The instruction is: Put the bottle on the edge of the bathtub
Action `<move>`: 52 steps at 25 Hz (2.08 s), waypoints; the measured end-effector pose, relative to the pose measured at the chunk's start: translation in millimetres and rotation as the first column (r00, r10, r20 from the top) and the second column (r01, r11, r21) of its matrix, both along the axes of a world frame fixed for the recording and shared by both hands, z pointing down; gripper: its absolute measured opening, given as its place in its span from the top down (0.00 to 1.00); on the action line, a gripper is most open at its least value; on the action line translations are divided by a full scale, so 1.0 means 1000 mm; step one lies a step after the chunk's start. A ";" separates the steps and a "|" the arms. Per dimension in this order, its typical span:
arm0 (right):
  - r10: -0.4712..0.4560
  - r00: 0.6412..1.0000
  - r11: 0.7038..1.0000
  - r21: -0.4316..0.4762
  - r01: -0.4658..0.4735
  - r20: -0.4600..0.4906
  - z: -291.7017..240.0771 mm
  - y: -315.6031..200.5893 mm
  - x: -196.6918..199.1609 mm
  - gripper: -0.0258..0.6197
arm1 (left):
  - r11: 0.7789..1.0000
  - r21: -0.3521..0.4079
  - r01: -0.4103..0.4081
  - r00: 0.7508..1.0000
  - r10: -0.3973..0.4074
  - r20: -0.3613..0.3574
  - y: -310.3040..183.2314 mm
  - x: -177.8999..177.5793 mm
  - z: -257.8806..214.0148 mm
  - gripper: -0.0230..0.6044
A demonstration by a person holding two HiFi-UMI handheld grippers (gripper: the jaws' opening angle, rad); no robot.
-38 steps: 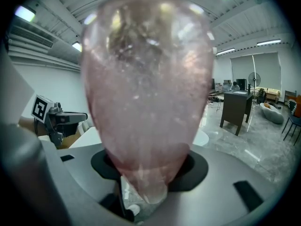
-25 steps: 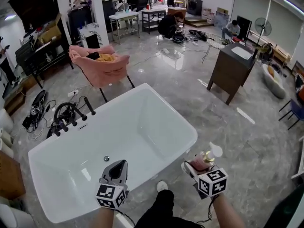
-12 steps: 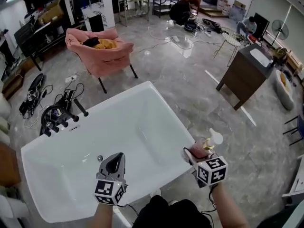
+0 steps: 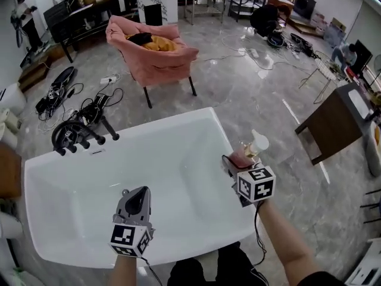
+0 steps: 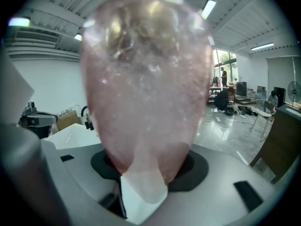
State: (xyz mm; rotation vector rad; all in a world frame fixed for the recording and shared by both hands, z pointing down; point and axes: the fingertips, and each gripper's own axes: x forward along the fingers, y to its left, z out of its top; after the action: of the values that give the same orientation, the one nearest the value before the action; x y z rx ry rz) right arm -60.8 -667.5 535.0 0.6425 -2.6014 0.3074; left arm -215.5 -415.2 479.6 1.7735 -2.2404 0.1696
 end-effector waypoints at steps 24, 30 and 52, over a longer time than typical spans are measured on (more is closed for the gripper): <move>-0.172 0.984 0.984 0.058 0.169 0.046 0.189 -0.294 -0.234 0.59 | 0.943 -0.016 0.332 0.943 -0.332 0.025 -0.157 -0.080 0.161 0.94; -0.193 0.981 0.980 0.060 0.192 0.024 0.206 -0.305 -0.256 0.59 | 0.943 -0.012 0.331 0.943 -0.331 0.032 -0.164 -0.083 0.175 0.94; -0.216 0.973 0.969 0.141 0.203 0.077 0.209 -0.305 -0.278 0.58 | 0.950 -0.041 0.309 0.951 -0.308 0.027 -0.170 -0.092 0.198 0.94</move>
State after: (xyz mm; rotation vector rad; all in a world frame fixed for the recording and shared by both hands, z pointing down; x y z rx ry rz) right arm -339.0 -972.8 744.3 0.3985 -2.7661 0.1000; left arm -307.8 -585.7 677.7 1.3800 -2.4710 0.1724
